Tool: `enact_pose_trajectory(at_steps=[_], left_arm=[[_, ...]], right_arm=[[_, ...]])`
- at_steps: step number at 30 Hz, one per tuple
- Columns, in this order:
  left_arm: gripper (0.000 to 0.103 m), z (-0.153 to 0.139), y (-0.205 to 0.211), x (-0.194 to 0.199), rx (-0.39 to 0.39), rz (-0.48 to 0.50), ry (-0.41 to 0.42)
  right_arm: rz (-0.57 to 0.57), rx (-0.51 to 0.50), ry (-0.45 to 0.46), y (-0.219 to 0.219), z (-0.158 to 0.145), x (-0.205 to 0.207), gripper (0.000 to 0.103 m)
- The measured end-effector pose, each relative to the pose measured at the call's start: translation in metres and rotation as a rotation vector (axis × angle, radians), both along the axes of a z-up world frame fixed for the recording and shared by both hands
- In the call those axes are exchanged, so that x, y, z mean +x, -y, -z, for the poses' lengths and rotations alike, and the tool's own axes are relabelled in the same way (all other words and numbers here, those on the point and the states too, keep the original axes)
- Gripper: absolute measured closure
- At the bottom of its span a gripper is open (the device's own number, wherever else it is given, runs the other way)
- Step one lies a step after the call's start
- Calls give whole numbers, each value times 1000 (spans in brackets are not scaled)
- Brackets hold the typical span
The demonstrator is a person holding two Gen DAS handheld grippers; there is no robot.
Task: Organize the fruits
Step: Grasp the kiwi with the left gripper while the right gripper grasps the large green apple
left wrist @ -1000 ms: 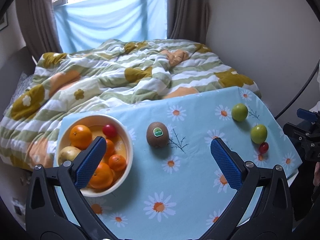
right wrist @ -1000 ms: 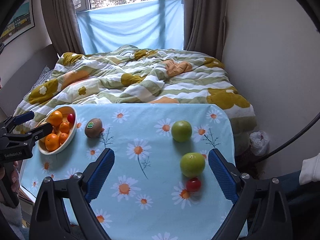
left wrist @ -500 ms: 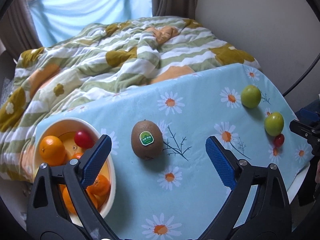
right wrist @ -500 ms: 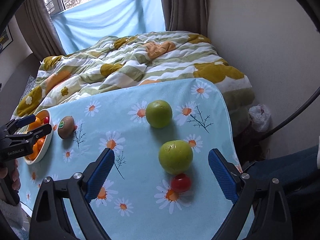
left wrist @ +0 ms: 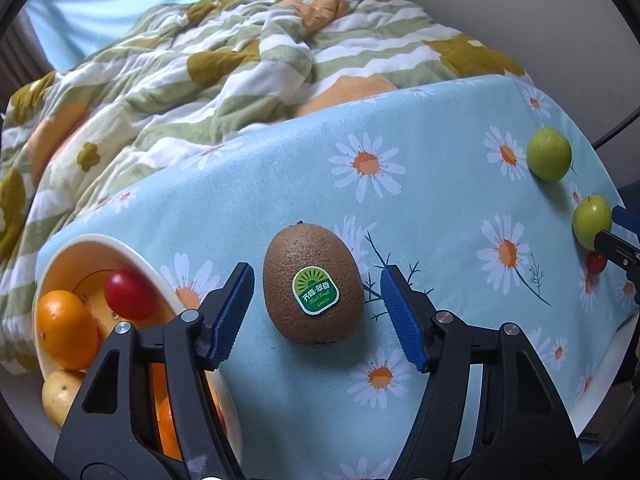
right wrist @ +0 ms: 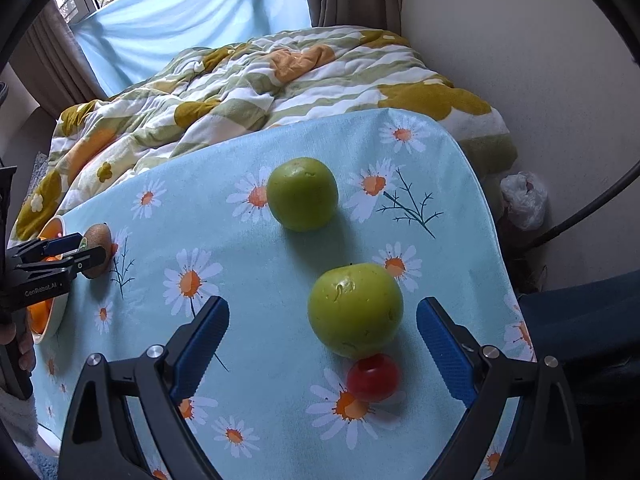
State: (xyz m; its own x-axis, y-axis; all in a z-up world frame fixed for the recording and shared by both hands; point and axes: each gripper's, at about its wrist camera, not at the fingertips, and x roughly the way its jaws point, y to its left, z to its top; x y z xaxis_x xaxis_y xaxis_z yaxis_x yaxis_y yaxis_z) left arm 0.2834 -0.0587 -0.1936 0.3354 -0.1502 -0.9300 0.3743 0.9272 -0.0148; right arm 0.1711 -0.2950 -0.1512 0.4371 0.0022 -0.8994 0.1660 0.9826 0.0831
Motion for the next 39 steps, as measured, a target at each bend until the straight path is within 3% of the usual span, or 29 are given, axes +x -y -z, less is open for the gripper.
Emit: enact_pose_trajectory(at_steps=[5,19,30,35,39], left_arm=[[45,12,-1,2,20,6,-34],[50,11,-1,-8,-8,16,-25],[51,9,4,-23,-32,17,-19],[51,7,5,-29,-47,6,-12],[51,5,4,-35,-52,-3,-2]], right_arm=[[-1,-22,-23,-1,6,2,9],[-8,-57,-37,7,15,7,10],[-30,-78,-54,7,30,11,34],[-35,-84,-53,7,33,10,51],[-46,-98,-41,5,32,8,52]])
